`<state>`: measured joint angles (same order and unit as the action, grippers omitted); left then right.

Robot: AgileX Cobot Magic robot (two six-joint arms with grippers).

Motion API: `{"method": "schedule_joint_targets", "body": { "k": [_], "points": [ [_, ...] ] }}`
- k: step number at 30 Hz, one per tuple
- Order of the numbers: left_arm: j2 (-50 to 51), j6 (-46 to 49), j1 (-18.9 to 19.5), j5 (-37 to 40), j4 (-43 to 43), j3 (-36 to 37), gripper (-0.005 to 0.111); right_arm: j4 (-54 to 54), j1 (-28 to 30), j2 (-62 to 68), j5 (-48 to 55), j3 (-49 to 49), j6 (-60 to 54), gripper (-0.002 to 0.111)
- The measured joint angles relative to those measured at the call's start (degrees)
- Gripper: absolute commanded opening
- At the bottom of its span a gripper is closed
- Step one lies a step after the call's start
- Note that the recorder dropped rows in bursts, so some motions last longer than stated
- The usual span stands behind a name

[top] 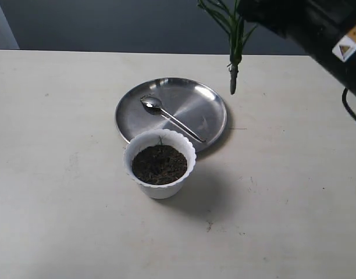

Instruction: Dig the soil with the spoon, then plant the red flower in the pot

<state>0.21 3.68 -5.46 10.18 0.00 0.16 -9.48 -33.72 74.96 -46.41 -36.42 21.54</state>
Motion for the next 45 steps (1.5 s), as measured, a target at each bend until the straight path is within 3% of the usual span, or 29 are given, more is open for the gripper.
{"method": "schedule_joint_targets", "body": {
  "k": [3,5,10,17,45],
  "points": [
    [0.0,0.0,0.0,0.0,0.0,0.0,0.000,0.0,-1.4,0.6,-17.9,8.6,-1.0,-0.001],
    [0.0,0.0,0.0,0.0,0.0,0.0,0.000,-1.9,-1.4,3.1,-21.6,9.9,-1.2,-0.001],
    [0.0,0.0,0.0,0.0,0.0,0.0,0.000,-8.9,-1.5,12.2,-22.1,5.2,-0.3,-0.001],
    [0.0,0.0,0.0,-0.1,0.0,0.0,0.000,-10.1,-7.1,18.7,-23.1,-2.3,-1.2,-0.001],
    [0.0,0.0,0.0,-0.2,0.0,0.0,0.000,0.7,-16.9,31.0,-23.0,-2.4,-8.8,-0.001]
  ]
}}
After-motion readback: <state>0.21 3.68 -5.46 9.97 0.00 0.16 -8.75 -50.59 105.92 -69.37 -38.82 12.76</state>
